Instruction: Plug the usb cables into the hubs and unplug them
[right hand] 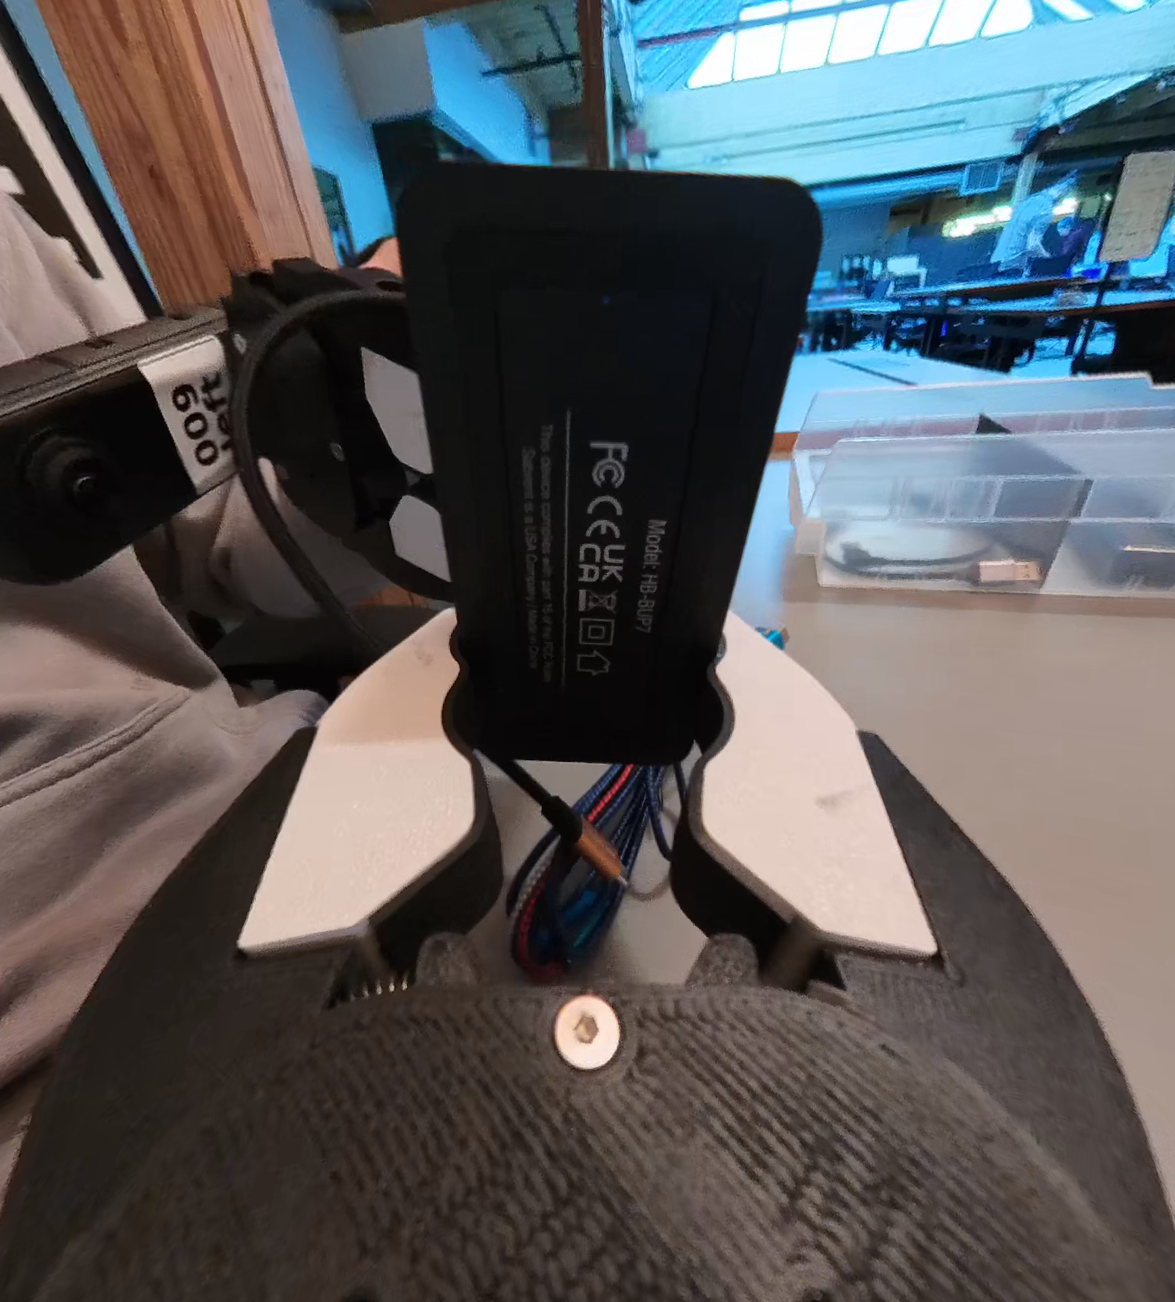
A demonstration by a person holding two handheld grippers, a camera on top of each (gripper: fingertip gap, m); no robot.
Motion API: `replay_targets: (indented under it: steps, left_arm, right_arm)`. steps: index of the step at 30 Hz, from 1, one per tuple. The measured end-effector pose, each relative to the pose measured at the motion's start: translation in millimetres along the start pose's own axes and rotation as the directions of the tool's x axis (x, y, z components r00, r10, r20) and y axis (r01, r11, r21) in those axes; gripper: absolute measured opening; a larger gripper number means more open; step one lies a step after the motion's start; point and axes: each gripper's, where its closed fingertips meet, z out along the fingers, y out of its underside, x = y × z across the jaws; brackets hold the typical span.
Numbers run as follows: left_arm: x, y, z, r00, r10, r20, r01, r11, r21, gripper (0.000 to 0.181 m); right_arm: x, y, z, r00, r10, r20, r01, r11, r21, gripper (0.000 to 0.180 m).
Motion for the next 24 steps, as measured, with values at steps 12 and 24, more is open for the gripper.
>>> replay_targets:
  steps: [12,24]
  left_arm:
    - [8,19,-2,0.91,-0.412,-0.033,0.414,0.908,0.062,0.021]
    - [8,0,-12,0.26,-0.774,-0.578,0.961,0.265,0.078,0.01]
  right_arm:
    - [2,-12,-10,1.0,0.02,0.014,-0.021,0.994,0.108,0.06]
    - [-6,-10,-7,0.999,-0.009,0.049,0.004,0.996,0.088,0.059]
